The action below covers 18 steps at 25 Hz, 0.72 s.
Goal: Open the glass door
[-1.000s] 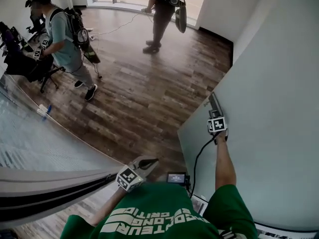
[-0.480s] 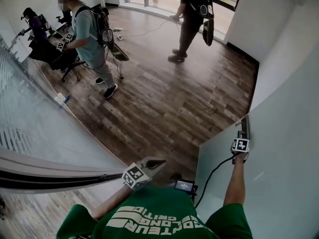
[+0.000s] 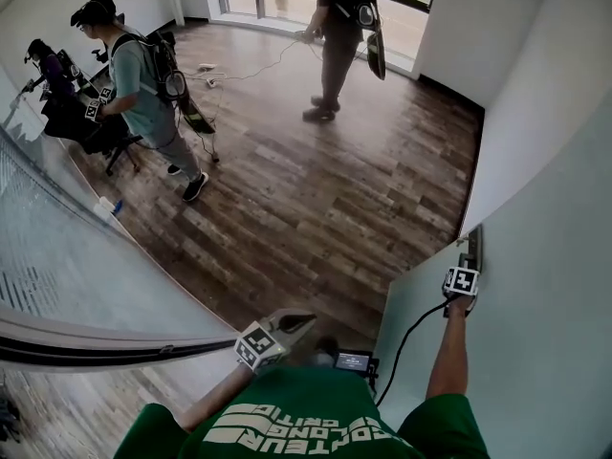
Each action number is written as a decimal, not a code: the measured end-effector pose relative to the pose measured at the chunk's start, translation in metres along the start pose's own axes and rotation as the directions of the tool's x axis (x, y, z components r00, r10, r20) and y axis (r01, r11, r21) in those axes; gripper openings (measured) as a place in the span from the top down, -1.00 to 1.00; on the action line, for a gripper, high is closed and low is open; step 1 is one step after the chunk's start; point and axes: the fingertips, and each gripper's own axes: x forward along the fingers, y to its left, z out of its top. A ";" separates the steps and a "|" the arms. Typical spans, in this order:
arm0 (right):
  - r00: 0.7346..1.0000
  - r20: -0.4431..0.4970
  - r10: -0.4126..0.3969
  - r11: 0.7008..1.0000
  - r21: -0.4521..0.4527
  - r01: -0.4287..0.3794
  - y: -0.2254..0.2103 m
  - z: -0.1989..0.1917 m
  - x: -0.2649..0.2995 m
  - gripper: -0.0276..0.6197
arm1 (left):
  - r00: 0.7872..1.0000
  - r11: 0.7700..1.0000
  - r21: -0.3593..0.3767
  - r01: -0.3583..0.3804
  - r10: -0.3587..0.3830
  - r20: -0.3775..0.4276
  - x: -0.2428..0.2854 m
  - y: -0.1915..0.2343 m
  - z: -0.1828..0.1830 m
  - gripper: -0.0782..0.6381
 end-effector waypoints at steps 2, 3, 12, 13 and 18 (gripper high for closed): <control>1.000 -0.005 -0.017 1.000 0.012 0.017 -0.015 -0.003 0.003 0.91 | 1.000 1.000 -0.001 -0.002 0.002 -0.003 0.010 -0.001 -0.001 0.74; 1.000 -0.007 -0.024 1.000 0.020 0.024 -0.022 -0.004 0.004 0.91 | 1.000 1.000 0.000 -0.001 0.001 -0.002 0.014 -0.002 0.000 0.74; 0.996 -0.033 -0.077 0.994 0.072 0.079 -0.077 -0.015 0.008 0.91 | 1.000 1.000 0.010 -0.003 0.003 -0.002 0.034 -0.008 0.006 0.74; 0.996 -0.038 -0.081 0.993 0.078 0.084 -0.082 -0.016 0.008 0.91 | 1.000 1.000 0.009 -0.006 0.006 -0.003 0.034 -0.008 0.005 0.74; 0.992 -0.044 -0.122 0.990 0.066 0.125 -0.104 -0.016 0.010 0.90 | 1.000 1.000 -0.006 -0.010 0.010 -0.006 0.033 -0.009 0.007 0.74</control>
